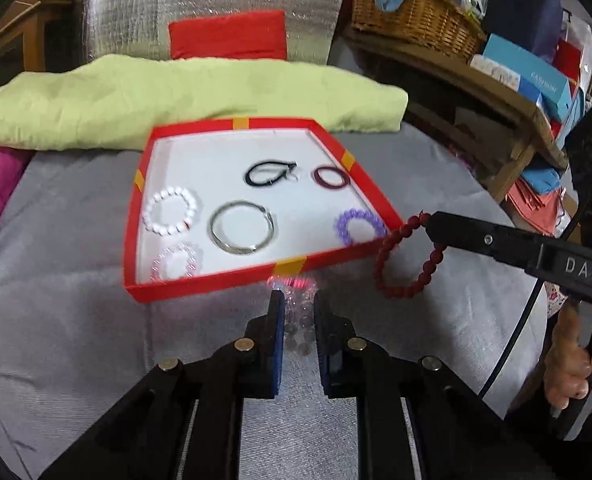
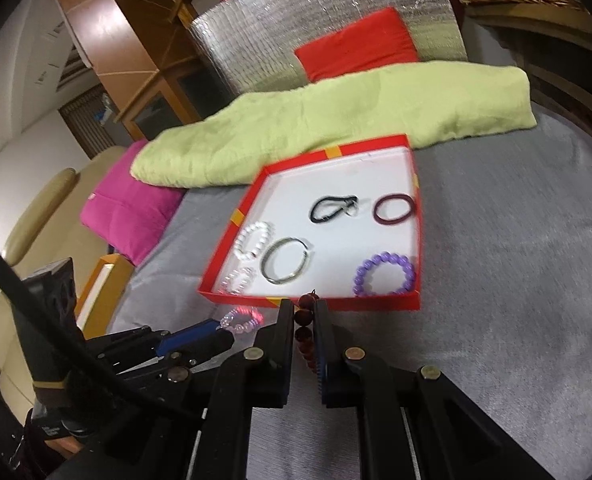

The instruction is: Organize jewelry

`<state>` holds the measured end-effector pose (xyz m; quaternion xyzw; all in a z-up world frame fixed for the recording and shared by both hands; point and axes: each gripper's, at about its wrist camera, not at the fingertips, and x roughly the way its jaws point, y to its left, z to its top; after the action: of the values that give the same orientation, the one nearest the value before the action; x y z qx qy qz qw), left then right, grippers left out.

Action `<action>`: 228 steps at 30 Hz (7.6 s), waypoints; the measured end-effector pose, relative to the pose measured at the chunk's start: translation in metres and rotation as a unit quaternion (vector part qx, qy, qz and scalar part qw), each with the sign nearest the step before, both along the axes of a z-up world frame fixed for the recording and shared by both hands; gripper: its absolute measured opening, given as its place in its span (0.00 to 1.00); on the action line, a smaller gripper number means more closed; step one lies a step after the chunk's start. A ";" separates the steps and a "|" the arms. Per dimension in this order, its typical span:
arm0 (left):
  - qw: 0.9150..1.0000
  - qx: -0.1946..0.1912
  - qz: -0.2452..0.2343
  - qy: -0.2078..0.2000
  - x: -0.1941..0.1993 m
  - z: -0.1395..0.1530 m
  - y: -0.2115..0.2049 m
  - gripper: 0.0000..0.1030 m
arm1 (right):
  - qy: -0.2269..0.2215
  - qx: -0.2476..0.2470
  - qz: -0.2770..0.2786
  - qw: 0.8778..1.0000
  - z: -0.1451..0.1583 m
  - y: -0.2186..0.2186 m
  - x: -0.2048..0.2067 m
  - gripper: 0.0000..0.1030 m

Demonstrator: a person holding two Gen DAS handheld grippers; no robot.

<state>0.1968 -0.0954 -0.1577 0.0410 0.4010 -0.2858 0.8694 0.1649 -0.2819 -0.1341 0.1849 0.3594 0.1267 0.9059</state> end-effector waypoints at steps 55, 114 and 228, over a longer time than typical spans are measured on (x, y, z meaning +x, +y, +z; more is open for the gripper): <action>0.963 0.086 0.203 -0.157 0.029 0.043 0.053 0.14 | -0.056 0.045 -0.017 0.997 0.018 0.024 0.043 0.10; 0.996 0.045 0.071 0.004 0.162 -0.030 -0.037 0.15 | 0.034 0.138 -0.119 0.983 -0.044 -0.068 0.227 0.13; 0.935 0.104 0.267 -0.207 -0.213 0.198 0.087 0.90 | -0.057 -0.221 -0.106 0.968 0.147 0.087 -0.200 0.66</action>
<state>-0.0162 -0.0080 0.0406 0.0803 0.2351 0.0153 0.9685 -0.0347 -0.1953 0.0132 0.0101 0.3042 -0.0424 0.9516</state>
